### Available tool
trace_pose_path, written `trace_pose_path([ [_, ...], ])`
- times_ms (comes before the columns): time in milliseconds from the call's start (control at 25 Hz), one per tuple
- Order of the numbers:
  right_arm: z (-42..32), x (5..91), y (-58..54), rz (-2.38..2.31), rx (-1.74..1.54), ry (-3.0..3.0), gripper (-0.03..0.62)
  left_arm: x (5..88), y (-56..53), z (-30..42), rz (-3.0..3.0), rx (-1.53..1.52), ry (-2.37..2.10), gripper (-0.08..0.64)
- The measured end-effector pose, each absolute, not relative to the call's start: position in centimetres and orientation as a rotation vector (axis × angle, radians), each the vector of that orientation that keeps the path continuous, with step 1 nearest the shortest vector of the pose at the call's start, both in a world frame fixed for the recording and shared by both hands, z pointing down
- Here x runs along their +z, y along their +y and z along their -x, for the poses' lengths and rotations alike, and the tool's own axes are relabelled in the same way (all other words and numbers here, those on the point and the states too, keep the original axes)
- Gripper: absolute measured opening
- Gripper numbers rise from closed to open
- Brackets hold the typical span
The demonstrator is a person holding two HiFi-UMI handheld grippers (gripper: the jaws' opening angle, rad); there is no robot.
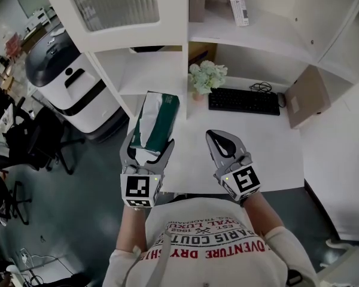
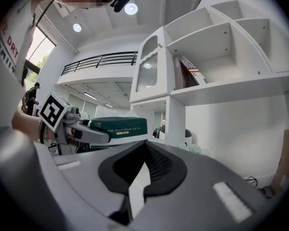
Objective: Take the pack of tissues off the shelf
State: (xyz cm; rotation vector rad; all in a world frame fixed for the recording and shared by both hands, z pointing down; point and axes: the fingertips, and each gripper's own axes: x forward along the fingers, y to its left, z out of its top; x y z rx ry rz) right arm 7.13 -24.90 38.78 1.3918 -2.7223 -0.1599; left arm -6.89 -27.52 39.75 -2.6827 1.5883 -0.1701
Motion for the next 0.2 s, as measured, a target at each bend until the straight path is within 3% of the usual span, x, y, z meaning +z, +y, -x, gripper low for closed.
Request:
trace_pose_path([
  [200, -7.72, 38.45, -25.41, -1.417, -0.160, -2.712, -0.002, 39.80, -27.67, 7.25, 2.697, -0.172, 1.593, 0.442],
])
